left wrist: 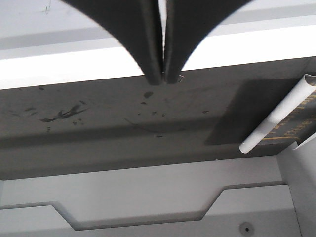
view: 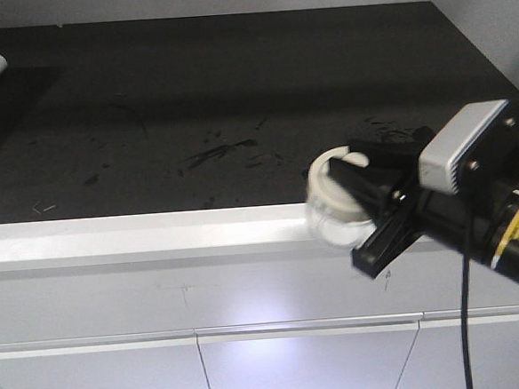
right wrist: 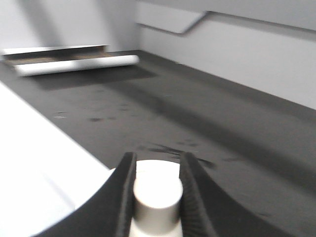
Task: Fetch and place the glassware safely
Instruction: 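Grip the jar lid with the right gripper and lift it out toward the robot, then hold the jar in the right gripper while the base turns away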
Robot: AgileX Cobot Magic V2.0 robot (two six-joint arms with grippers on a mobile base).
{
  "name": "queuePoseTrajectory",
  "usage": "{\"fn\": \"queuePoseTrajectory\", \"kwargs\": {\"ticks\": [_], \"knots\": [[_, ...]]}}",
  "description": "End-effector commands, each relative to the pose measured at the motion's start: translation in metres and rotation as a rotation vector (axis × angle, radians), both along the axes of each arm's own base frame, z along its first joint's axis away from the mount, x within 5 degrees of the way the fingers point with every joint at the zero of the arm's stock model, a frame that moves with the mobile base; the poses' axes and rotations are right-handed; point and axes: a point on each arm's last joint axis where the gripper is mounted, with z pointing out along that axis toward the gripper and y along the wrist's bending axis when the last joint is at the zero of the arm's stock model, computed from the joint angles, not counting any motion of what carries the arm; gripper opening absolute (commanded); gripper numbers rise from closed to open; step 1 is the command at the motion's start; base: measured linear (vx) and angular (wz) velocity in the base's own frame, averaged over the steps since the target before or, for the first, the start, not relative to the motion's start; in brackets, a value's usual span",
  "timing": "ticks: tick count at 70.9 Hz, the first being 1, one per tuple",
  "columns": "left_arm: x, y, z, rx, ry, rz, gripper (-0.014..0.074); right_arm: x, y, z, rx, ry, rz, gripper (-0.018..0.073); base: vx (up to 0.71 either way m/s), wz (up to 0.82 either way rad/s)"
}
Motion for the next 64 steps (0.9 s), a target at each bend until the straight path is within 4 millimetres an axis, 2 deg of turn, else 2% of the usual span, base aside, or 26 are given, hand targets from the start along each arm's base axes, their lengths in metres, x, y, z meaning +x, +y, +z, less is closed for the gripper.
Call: {"fn": "queuePoseTrajectory", "kwargs": {"ticks": [1,11,28,64], "knots": [[0.000,0.000,0.013,-0.013,-0.081,-0.002,-0.0007,-0.013,0.017,0.021,0.082,-0.074,0.104,-0.0003,0.00,0.00],[0.000,0.000,0.013,-0.013,-0.081,-0.002,-0.0007,-0.031,0.041,0.021,0.088,-0.068,0.230,-0.0003,0.00,0.00],[0.000,0.000,0.013,-0.013,-0.081,-0.002,-0.0007,-0.056,0.065,0.022,0.107,-0.071,0.386,-0.0003,0.00,0.00],[0.000,0.000,0.013,-0.013,-0.081,-0.002,-0.0007,-0.061,0.068,0.027,0.150,-0.101,0.439,-0.0003,0.00,0.00]]}}
